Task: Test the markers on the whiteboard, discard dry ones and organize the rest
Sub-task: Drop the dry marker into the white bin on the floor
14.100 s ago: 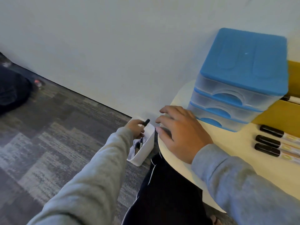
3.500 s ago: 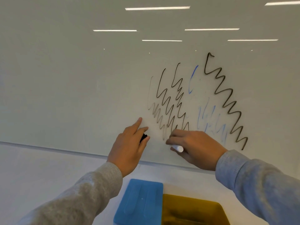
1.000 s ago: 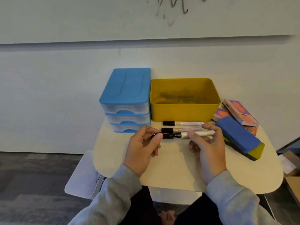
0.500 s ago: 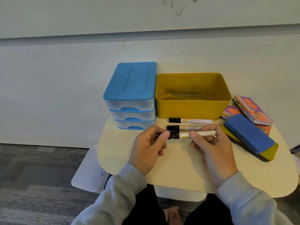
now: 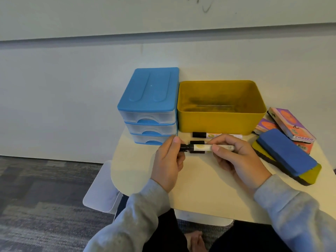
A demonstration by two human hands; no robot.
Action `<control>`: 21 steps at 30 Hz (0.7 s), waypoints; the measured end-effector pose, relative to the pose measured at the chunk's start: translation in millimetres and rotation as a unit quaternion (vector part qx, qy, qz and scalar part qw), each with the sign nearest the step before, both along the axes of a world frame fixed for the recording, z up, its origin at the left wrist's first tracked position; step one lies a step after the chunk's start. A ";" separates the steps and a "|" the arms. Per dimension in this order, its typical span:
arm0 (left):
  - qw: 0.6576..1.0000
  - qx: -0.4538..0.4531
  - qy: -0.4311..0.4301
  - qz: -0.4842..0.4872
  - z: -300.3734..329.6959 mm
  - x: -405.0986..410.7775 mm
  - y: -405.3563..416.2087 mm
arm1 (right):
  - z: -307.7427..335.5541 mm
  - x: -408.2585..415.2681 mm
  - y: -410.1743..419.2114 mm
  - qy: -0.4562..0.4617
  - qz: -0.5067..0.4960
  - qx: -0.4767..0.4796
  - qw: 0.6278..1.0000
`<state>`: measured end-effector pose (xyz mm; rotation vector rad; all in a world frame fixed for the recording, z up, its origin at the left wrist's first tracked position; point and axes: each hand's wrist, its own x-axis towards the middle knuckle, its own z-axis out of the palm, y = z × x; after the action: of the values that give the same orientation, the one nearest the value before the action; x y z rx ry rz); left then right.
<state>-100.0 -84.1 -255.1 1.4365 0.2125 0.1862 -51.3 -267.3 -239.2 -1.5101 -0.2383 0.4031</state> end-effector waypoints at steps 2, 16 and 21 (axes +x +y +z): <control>0.999 -0.015 -0.006 -0.040 0.1 -2.8 6.5 | -0.5 -2.5 2.0 -0.014 0.002 -0.018 1.000; 0.989 0.100 0.015 0.111 -5.5 4.9 -10.7 | -6.1 -5.5 0.8 -0.108 0.028 -0.088 0.990; 0.985 0.097 0.015 0.142 -11.4 4.9 -12.7 | -6.8 -7.5 1.5 -0.110 0.034 -0.101 0.988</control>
<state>-95.1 -96.8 -266.5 1.5986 0.4351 0.4286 -58.8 -265.8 -246.0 -1.7516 -0.4332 0.3215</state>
